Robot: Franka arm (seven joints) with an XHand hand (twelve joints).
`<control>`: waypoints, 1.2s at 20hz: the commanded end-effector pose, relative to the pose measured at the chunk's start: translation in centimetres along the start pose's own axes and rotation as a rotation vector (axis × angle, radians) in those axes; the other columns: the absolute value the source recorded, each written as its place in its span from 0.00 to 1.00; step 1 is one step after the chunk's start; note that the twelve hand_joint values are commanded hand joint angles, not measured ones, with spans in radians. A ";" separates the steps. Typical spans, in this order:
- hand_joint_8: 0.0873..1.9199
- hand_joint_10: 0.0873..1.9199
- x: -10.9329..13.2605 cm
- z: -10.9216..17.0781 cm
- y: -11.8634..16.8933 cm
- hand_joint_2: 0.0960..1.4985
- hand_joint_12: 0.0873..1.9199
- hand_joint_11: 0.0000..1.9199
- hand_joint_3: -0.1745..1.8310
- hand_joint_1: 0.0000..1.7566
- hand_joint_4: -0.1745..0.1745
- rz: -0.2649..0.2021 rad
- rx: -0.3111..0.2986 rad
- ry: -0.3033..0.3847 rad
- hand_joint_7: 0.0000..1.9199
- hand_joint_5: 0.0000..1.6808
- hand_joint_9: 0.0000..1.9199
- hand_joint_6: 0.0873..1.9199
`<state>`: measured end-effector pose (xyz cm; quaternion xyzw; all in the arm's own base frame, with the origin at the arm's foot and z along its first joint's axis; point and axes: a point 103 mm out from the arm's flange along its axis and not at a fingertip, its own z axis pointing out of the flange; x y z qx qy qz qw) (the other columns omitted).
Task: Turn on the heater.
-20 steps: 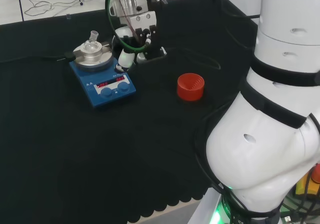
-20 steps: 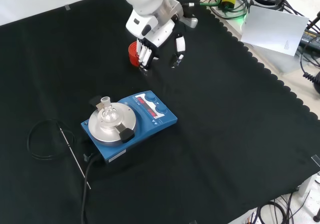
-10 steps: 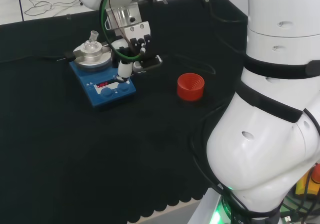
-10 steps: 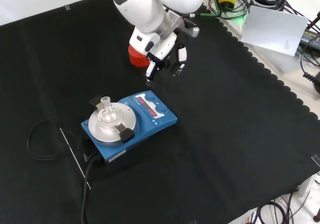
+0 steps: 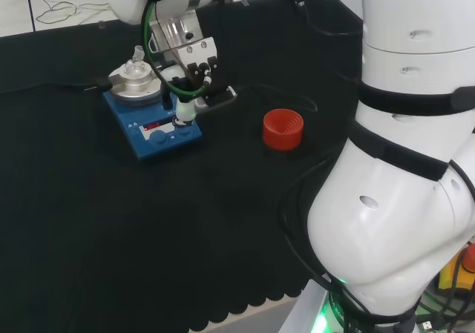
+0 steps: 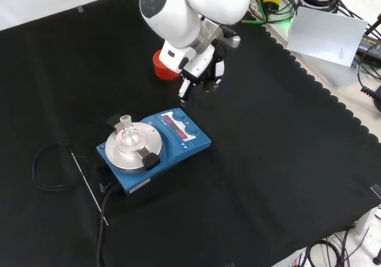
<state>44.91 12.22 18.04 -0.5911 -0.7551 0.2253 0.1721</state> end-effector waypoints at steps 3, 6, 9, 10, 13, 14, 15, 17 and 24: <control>0.62 0.62 1.9 0.7 0.2 0.45 0.61 0.77 0.53 0.80 0.15 -0.036 0.053 -0.023 0.88 0.18 0.94 0.40; 0.63 0.63 2.3 0.9 0.4 0.45 0.62 0.78 0.54 0.81 0.17 -0.038 0.064 -0.020 0.88 0.15 0.95 0.39; 0.63 0.63 2.3 1.2 0.6 0.44 0.62 0.78 0.55 0.81 0.18 -0.045 0.074 -0.016 0.88 0.14 0.95 0.39; 0.63 0.63 2.2 1.3 0.7 0.44 0.62 0.78 0.55 0.81 0.18 -0.046 0.077 -0.015 0.88 0.14 0.95 0.39; 0.63 0.63 2.3 1.6 0.9 0.44 0.62 0.78 0.56 0.81 0.20 -0.047 0.083 -0.012 0.88 0.12 0.95 0.37; 0.63 0.63 2.9 1.6 1.0 0.44 0.62 0.78 0.56 0.81 0.20 -0.041 0.083 -0.023 0.88 0.11 0.95 0.36; 0.63 0.63 3.1 1.6 1.0 0.43 0.62 0.78 0.57 0.81 0.21 -0.038 0.083 -0.025 0.88 0.11 0.95 0.35; 0.63 0.64 3.3 1.6 1.1 0.43 0.62 0.78 0.57 0.81 0.22 -0.036 0.085 -0.023 0.88 0.10 0.95 0.34; 0.63 0.64 2.3 2.3 2.2 0.43 0.62 0.78 0.57 0.81 0.23 -0.045 0.104 -0.002 0.88 0.10 0.95 0.27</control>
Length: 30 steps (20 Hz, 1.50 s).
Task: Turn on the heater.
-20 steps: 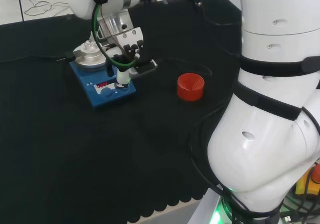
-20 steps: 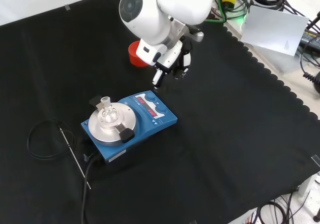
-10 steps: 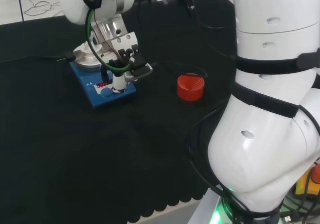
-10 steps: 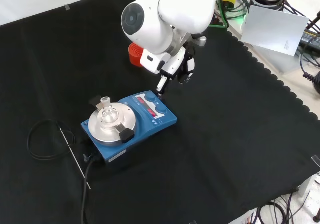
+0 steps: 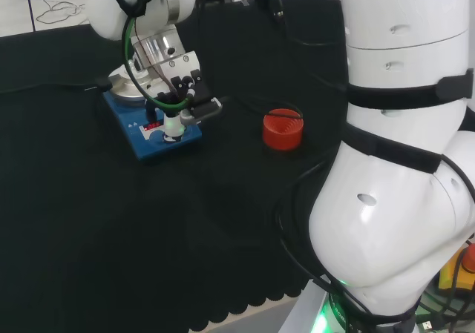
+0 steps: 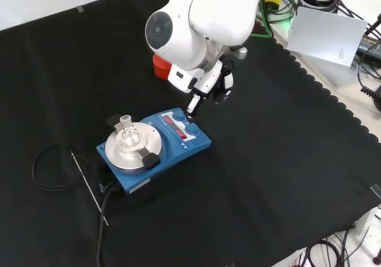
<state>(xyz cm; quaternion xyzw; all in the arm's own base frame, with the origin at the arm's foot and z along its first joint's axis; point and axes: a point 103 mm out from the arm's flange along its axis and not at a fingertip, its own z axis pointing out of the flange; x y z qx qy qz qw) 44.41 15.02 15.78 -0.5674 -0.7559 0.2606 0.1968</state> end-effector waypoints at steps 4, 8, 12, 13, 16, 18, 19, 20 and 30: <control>0.63 0.64 -0.7 0.8 1.2 0.43 0.62 0.78 0.57 0.81 0.23 -0.013 0.021 0.015 0.88 0.10 0.94 0.26; 0.63 0.64 -0.9 1.3 1.4 0.44 0.62 0.78 0.57 0.81 0.23 -0.012 0.033 0.019 0.88 0.11 0.94 0.26; 0.63 0.64 -1.0 1.5 1.5 0.44 0.62 0.78 0.57 0.81 0.23 -0.009 0.036 0.019 0.88 0.12 0.94 0.26; 0.63 0.64 -1.0 1.5 1.5 0.44 0.62 0.78 0.57 0.81 0.23 -0.008 0.037 0.018 0.88 0.12 0.94 0.26; 0.63 0.64 -0.4 1.5 1.5 0.44 0.62 0.78 0.57 0.81 0.22 0.001 0.040 0.006 0.88 0.13 0.94 0.27; 0.63 0.64 -0.1 1.5 1.5 0.44 0.62 0.78 0.57 0.81 0.22 0.000 0.044 0.007 0.88 0.13 0.94 0.27; 0.63 0.64 -0.3 1.6 1.5 0.44 0.62 0.78 0.57 0.81 0.22 -0.001 0.042 0.014 0.88 0.13 0.94 0.27; 0.63 0.64 -0.5 1.7 1.4 0.44 0.62 0.78 0.57 0.81 0.22 -0.002 0.041 0.019 0.88 0.13 0.94 0.27; 0.63 0.64 -0.9 2.0 1.4 0.43 0.62 0.78 0.58 0.81 0.22 0.004 0.036 0.027 0.88 0.14 0.94 0.27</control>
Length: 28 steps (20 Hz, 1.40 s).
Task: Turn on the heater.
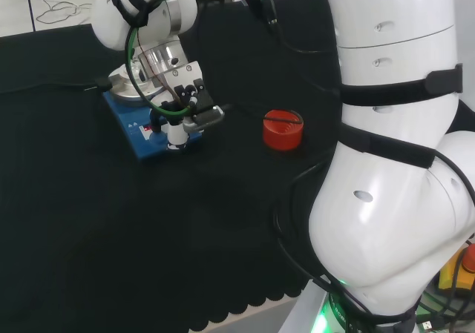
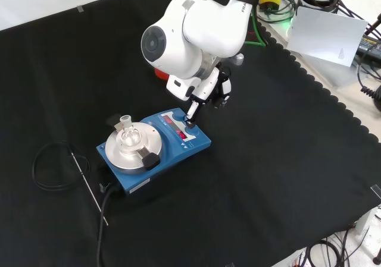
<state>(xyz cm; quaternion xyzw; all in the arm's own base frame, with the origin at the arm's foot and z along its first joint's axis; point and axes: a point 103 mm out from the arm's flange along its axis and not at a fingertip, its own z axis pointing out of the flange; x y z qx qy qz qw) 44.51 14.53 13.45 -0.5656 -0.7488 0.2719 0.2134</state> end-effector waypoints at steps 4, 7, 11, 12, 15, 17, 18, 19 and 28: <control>0.63 0.64 0.0 0.2 0.0 0.43 0.62 0.78 0.58 0.81 0.22 0.009 0.002 0.006 0.88 0.13 0.94 0.28; 0.63 0.64 -0.7 0.4 0.1 0.43 0.62 0.78 0.58 0.81 0.22 0.003 0.000 0.019 0.88 0.13 0.94 0.28; 0.63 0.64 -0.2 0.3 0.2 0.43 0.62 0.78 0.58 0.81 0.22 0.002 0.003 -0.003 0.88 0.13 0.94 0.28; 0.63 0.64 0.0 0.3 0.2 0.43 0.62 0.78 0.58 0.81 0.22 0.002 0.002 0.003 0.88 0.13 0.94 0.28; 0.63 0.64 -0.5 0.4 0.2 0.43 0.62 0.78 0.58 0.81 0.22 -0.002 -0.003 0.016 0.88 0.13 0.94 0.28; 0.63 0.64 0.0 0.4 0.2 0.43 0.62 0.78 0.58 0.81 0.22 0.012 -0.002 0.006 0.88 0.13 0.94 0.28; 0.63 0.64 0.1 0.4 0.2 0.43 0.62 0.78 0.58 0.81 0.22 0.014 -0.001 0.004 0.88 0.13 0.94 0.28; 0.63 0.64 0.1 0.4 0.2 0.43 0.62 0.78 0.58 0.81 0.22 0.014 -0.001 0.004 0.88 0.13 0.94 0.28; 0.63 0.63 -0.1 0.6 0.3 0.43 0.62 0.78 0.58 0.81 0.22 0.016 0.010 0.001 0.88 0.14 0.94 0.28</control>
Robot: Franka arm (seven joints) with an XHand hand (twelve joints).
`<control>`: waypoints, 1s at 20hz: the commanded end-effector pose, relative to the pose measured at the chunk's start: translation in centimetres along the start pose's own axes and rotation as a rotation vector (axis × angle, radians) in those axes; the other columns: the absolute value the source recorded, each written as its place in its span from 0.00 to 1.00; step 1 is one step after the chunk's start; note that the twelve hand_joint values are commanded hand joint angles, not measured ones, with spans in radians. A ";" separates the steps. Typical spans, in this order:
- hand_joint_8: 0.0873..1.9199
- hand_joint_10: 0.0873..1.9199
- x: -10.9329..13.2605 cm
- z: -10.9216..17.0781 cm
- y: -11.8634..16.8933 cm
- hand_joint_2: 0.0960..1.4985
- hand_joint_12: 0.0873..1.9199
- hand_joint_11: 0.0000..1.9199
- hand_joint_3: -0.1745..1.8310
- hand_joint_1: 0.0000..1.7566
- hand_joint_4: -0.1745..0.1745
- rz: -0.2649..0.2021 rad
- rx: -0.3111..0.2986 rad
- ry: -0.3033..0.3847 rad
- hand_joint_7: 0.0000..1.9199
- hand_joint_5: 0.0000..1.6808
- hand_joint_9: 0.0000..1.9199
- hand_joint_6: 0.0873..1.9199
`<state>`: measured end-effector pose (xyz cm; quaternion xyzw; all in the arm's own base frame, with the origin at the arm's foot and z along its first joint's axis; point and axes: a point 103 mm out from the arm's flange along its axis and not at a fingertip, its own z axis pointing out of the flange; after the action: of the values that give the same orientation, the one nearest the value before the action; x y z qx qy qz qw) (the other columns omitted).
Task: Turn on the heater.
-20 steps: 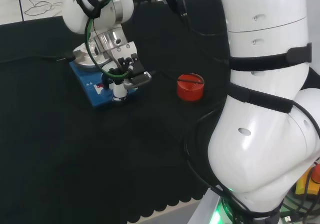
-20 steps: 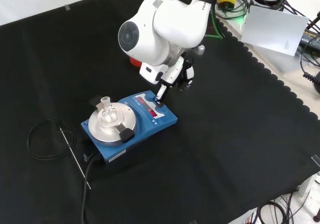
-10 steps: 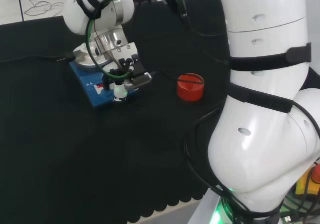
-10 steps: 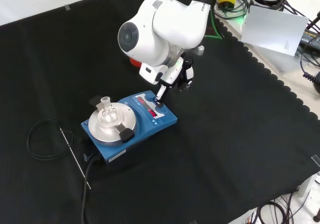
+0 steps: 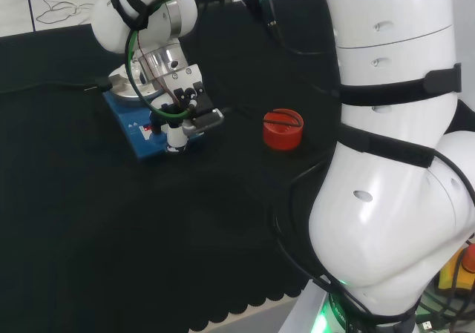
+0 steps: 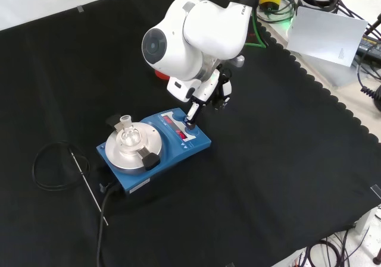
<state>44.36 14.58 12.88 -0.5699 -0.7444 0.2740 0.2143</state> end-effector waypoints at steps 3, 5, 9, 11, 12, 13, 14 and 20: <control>0.63 0.63 -0.3 0.1 0.1 0.43 0.62 0.78 0.58 0.81 0.22 0.002 0.011 0.003 0.88 0.14 0.94 0.28; 0.63 0.63 -1.0 0.3 0.2 0.43 0.62 0.78 0.58 0.81 0.22 0.000 0.016 0.006 0.88 0.14 0.94 0.28; 0.63 0.63 -1.6 0.6 0.3 0.43 0.62 0.78 0.58 0.81 0.22 0.003 0.021 0.000 0.88 0.14 0.94 0.28; 0.63 0.63 -1.7 0.6 0.3 0.43 0.62 0.78 0.58 0.81 0.22 0.007 0.023 -0.005 0.88 0.14 0.94 0.28; 0.63 0.63 -1.1 0.6 0.3 0.43 0.62 0.78 0.58 0.81 0.22 0.019 0.026 -0.022 0.88 0.14 0.94 0.28; 0.63 0.63 -0.8 0.6 0.3 0.43 0.62 0.78 0.58 0.81 0.22 0.016 0.024 -0.020 0.88 0.14 0.94 0.29; 0.63 0.63 -0.8 0.5 0.3 0.43 0.62 0.78 0.58 0.81 0.22 0.014 0.022 -0.017 0.88 0.14 0.94 0.29; 0.63 0.63 -1.5 -0.5 -0.2 0.43 0.62 0.78 0.58 0.81 0.22 -0.001 -0.009 0.007 0.88 0.14 0.94 0.29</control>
<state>44.47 13.76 12.46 -0.5708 -0.7406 0.2833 0.2133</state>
